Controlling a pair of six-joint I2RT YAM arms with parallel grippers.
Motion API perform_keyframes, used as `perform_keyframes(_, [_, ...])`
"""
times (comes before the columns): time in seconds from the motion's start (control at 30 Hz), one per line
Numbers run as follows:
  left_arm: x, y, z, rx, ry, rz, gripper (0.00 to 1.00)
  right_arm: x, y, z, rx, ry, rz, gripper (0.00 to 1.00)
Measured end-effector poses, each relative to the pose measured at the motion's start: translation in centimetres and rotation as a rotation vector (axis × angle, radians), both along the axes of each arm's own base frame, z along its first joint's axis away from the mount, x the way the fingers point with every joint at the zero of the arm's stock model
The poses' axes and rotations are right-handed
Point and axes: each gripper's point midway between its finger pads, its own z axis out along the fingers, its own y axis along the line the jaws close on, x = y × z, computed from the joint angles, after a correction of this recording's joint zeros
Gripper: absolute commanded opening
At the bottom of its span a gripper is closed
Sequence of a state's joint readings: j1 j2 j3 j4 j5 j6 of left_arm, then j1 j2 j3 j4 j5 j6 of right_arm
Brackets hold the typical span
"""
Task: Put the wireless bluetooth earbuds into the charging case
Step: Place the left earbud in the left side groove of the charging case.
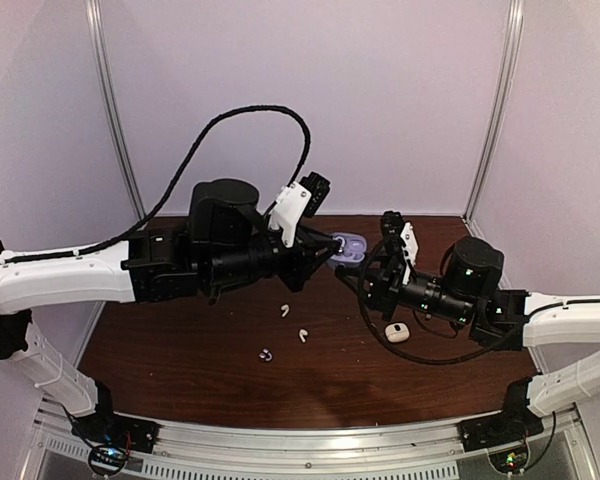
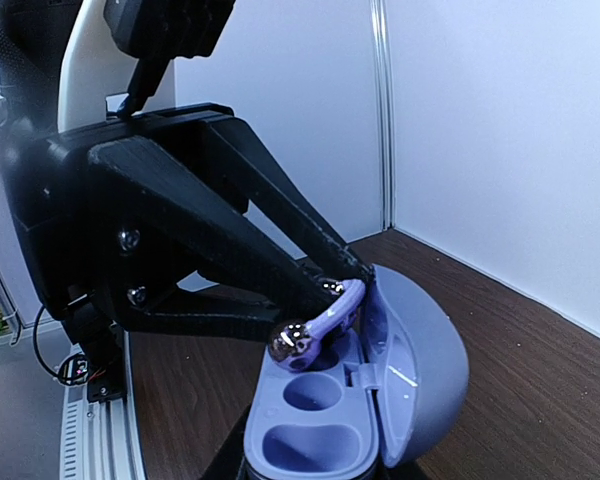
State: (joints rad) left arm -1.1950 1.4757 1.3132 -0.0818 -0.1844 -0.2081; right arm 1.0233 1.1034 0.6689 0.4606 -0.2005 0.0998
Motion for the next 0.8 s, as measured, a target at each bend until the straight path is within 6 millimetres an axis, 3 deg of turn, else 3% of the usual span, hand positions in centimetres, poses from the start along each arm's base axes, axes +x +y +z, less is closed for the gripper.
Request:
perform_keyframes(0.4, [-0.20, 0.13, 0.42, -0.011, 0.004, -0.002, 0.27, -0.07, -0.32, 0.37, 0.008, -0.009, -0.007, 0.00])
perform_keyframes(0.8, [0.05, 0.80, 0.56, -0.003, 0.003, 0.027, 0.16, -0.45, -0.55, 0.80, 0.018, -0.019, 0.005, 0.00])
